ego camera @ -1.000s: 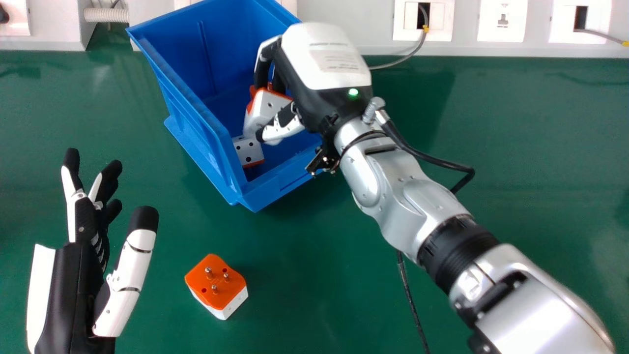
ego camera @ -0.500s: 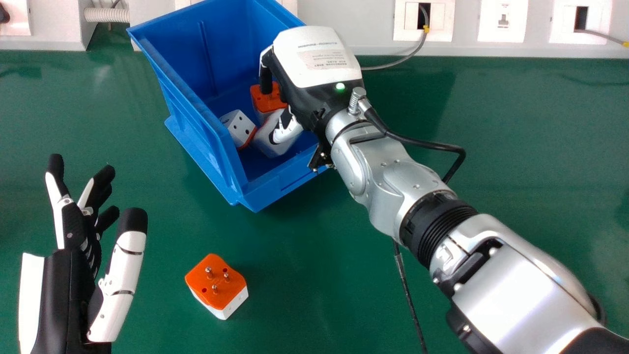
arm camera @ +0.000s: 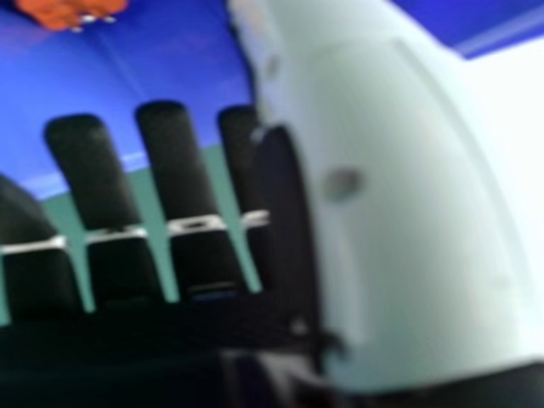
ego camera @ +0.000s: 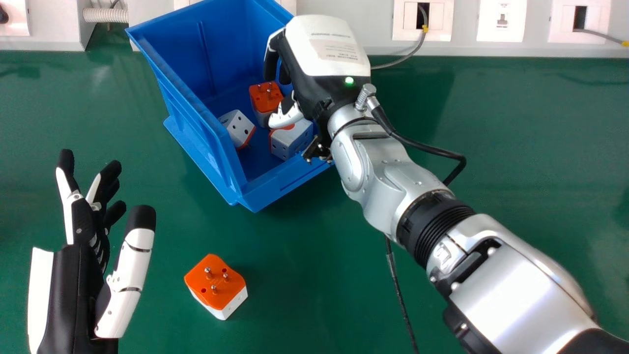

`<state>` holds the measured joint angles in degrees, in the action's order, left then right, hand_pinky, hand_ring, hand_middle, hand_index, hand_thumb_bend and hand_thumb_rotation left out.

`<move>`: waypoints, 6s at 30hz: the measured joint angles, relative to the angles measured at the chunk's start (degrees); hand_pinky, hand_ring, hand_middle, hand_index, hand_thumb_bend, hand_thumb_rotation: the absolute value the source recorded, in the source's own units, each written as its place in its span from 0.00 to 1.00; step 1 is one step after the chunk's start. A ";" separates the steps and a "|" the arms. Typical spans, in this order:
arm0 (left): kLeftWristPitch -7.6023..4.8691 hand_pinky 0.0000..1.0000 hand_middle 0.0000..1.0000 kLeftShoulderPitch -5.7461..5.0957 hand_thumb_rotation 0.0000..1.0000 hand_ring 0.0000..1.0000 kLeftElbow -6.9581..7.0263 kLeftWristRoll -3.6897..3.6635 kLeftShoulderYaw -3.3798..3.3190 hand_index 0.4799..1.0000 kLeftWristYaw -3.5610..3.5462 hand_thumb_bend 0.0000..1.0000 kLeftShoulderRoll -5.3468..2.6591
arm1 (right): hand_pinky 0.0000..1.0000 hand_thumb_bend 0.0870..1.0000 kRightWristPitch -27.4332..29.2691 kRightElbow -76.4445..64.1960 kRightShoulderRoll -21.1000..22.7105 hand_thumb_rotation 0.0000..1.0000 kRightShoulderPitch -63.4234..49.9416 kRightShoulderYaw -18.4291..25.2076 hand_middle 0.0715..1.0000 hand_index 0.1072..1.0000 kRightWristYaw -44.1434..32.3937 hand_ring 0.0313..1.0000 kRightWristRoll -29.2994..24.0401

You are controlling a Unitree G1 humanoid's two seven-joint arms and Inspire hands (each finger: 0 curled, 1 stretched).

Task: Pick all objects and put in blue box

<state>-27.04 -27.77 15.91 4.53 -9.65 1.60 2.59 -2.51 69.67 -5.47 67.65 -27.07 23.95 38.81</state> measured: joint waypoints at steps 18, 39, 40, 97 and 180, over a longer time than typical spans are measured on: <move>0.18 0.91 0.93 0.48 0.82 0.94 -0.91 1.61 0.11 0.84 1.02 0.50 -0.08 | 0.32 0.45 -4.32 -54.37 10.87 0.08 -34.27 0.09 0.48 0.45 -2.24 0.41 2.50; 0.32 0.94 0.94 -0.04 0.83 0.95 -0.59 -0.63 -0.82 0.84 1.15 0.47 -0.60 | 0.55 0.31 21.63 -81.53 28.02 0.60 -75.84 3.28 0.73 0.71 -7.61 0.68 1.39; 0.32 0.94 0.94 -0.03 0.82 0.95 -0.59 -0.63 -0.82 0.84 1.15 0.46 -0.67 | 0.55 0.31 22.40 -81.53 28.07 0.59 -76.07 3.30 0.73 0.70 -7.65 0.68 1.65; 3.77 1.00 0.95 -2.53 0.84 0.98 3.29 -2.59 -1.52 0.86 0.92 0.48 -1.99 | 0.72 0.65 27.18 -53.18 18.46 0.47 -31.72 -14.61 0.91 0.87 -34.40 0.88 20.50; 0.35 0.99 0.95 -4.36 0.82 0.98 3.27 -0.93 1.42 0.89 2.14 0.46 -5.44 | 0.09 0.48 16.79 -27.51 8.26 0.00 -21.75 -22.61 0.43 0.41 -23.58 0.11 20.11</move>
<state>-26.69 -32.13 19.18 3.60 -8.23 3.74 -2.85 14.29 42.16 2.79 45.90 -49.68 0.37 58.92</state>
